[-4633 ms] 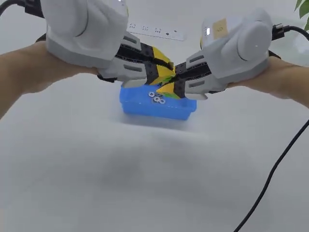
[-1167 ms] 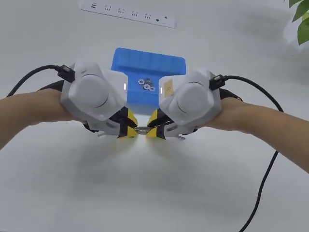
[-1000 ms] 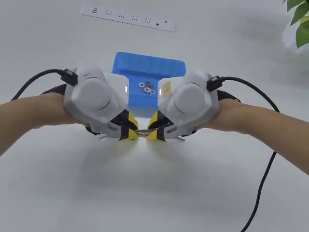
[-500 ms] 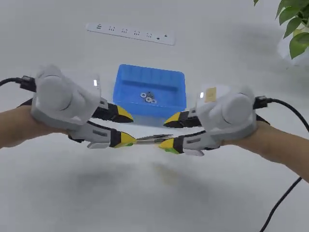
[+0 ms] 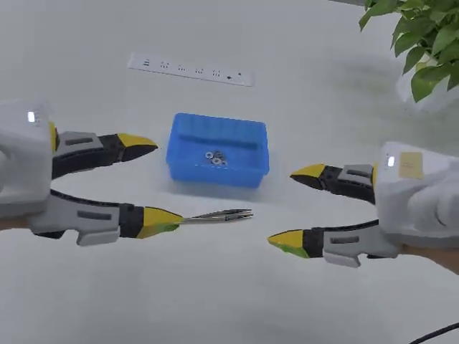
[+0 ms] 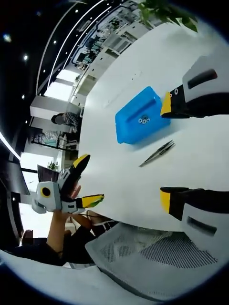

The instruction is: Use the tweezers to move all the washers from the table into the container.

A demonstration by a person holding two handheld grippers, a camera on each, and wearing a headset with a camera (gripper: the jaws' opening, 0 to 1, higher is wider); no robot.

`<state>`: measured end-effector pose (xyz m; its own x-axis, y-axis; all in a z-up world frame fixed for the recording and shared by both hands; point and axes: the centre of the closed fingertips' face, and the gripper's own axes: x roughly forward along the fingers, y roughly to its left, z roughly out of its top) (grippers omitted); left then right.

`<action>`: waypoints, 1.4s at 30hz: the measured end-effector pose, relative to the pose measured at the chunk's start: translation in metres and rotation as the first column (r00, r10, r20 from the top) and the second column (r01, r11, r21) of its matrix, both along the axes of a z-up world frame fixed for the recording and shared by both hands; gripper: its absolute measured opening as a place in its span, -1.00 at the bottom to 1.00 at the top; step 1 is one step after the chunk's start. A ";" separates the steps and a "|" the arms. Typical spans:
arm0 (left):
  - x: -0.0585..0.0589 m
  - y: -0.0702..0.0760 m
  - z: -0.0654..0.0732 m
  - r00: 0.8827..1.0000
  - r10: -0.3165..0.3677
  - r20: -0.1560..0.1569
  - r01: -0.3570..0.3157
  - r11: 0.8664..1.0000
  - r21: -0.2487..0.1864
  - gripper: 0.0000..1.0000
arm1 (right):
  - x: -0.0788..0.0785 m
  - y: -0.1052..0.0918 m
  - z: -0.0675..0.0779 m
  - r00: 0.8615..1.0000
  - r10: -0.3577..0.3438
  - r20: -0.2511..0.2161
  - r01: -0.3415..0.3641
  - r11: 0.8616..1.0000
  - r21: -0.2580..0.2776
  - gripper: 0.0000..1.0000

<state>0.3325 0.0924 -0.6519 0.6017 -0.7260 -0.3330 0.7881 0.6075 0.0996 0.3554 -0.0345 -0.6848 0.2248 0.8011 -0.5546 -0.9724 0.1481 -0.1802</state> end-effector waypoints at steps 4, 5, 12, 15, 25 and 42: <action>-0.012 0.007 0.011 0.999 0.034 0.022 -0.034 0.999 -0.018 0.52 | -0.004 -0.001 0.021 0.999 -0.051 0.004 0.050 0.994 0.093 0.45; -0.014 0.008 0.012 0.999 0.043 0.024 -0.042 0.999 -0.015 0.60 | -0.006 -0.002 0.024 0.999 -0.051 0.009 0.050 0.994 0.095 0.54; -0.031 0.013 0.012 0.998 0.068 0.003 -0.068 0.998 0.014 0.99 | -0.018 -0.004 0.035 0.997 -0.063 0.053 0.058 0.994 0.095 0.99; -0.034 0.008 0.020 0.997 0.080 0.018 -0.080 0.997 -0.006 0.99 | -0.023 -0.006 0.041 0.997 -0.060 0.058 0.055 0.994 0.097 1.00; -0.037 -0.001 0.025 0.996 0.086 0.008 -0.087 0.996 0.010 0.99 | -0.027 -0.014 0.046 0.992 -0.065 0.104 0.057 0.996 0.075 1.00; -0.040 0.001 0.036 0.992 0.119 0.032 -0.120 0.993 0.009 0.99 | -0.032 -0.016 0.051 0.992 -0.060 0.113 0.054 0.997 0.055 1.00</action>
<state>0.2927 0.0933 -0.6163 0.6941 -0.6449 -0.3198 0.7064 0.6958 0.1300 0.3230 -0.0509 -0.6336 0.3306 0.8121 -0.4809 -0.9355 0.2146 -0.2807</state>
